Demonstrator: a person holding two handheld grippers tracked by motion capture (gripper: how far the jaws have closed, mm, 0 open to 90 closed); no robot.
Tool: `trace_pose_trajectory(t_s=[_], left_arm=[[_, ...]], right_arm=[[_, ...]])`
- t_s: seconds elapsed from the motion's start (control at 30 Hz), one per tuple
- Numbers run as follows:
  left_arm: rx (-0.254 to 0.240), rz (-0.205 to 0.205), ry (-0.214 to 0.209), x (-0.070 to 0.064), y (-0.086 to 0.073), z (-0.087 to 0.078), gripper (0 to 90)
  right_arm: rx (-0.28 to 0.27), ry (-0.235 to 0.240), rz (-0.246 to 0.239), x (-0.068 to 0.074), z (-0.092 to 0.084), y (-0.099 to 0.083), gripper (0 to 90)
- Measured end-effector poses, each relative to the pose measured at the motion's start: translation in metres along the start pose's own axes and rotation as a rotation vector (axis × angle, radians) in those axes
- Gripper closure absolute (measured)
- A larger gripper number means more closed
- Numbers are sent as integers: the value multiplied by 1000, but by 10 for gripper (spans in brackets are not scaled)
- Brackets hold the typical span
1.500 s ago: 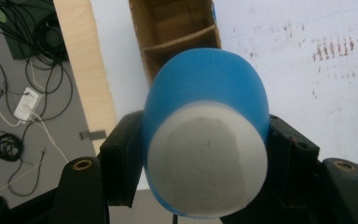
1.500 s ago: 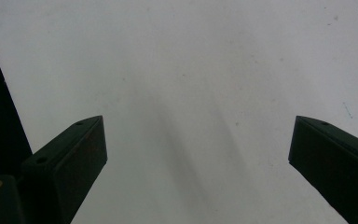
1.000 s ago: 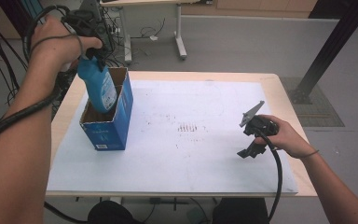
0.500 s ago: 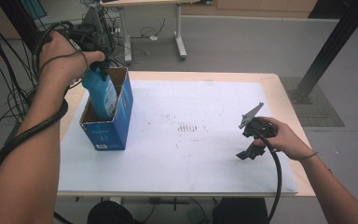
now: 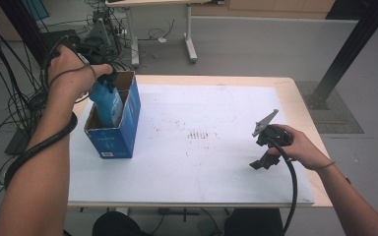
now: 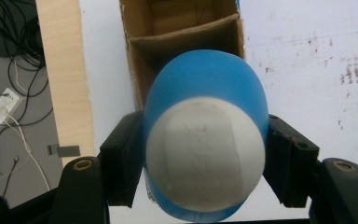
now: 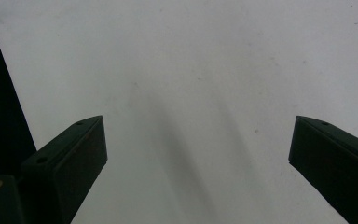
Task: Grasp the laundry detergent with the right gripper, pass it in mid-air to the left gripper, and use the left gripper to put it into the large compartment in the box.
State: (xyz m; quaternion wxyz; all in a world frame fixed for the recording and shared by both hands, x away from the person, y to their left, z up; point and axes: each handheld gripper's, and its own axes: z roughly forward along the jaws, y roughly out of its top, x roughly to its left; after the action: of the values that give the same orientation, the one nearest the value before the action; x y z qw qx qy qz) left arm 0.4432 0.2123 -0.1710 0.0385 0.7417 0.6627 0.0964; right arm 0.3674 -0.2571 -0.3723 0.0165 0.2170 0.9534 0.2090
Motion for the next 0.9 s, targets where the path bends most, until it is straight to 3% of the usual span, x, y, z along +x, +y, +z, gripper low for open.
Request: trace_pose_trajectory(t_s=[0.9], left_arm=[[37,-37,-4,1,-6,53,376]], right_arm=[[6,4,-9,2,5,4,42]])
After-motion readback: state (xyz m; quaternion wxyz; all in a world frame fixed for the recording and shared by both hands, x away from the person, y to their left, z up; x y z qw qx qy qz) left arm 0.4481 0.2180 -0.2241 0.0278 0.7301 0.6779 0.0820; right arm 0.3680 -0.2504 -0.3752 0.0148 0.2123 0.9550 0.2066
